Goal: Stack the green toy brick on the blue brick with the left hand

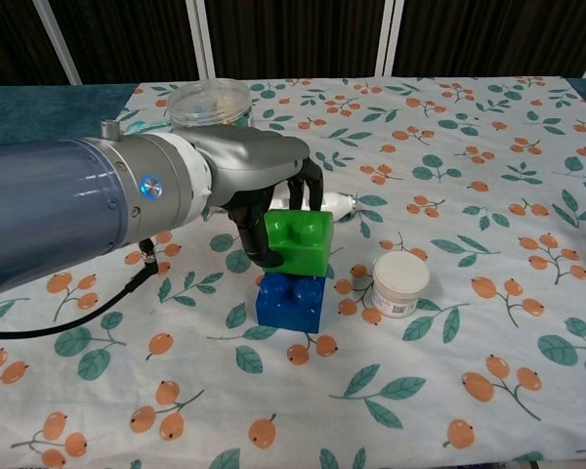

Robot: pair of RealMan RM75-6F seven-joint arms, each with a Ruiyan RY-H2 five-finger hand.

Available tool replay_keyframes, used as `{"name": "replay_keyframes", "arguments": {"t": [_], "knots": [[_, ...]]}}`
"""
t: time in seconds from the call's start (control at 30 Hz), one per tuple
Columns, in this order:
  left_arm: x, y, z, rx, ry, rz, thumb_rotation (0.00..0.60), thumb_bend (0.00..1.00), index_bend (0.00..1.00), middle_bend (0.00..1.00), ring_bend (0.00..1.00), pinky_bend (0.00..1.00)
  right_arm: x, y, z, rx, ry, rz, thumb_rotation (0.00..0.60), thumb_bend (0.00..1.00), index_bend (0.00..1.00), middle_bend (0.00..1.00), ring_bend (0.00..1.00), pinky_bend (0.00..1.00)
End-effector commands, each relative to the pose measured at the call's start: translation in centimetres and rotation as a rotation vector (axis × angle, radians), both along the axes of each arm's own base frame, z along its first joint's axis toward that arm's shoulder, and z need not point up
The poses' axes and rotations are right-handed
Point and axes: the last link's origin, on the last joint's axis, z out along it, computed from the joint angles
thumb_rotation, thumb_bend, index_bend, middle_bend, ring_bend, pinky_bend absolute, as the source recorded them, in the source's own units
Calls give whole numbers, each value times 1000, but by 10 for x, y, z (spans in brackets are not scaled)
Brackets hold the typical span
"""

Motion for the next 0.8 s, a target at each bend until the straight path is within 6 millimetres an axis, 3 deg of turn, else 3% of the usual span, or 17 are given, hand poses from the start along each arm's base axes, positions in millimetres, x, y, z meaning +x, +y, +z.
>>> {"name": "replay_keyframes", "arguments": {"t": [0.03, 0.63, 0.8], "knots": [[1, 0, -3, -2, 7, -2, 600, 361, 530, 549, 456, 536, 0, 0, 0, 1, -2, -1, 600, 118, 0, 0, 0, 204], [-7, -4, -14, -10, 117, -24, 600, 360, 522, 546, 455, 535, 0, 0, 0, 3, -8, -3, 600, 118, 0, 0, 0, 204], [-8, -4, -13, -8, 118, -26, 600, 308, 438, 467, 415, 497, 0, 0, 0, 3, -11, -5, 600, 119, 0, 0, 0, 204]]}}
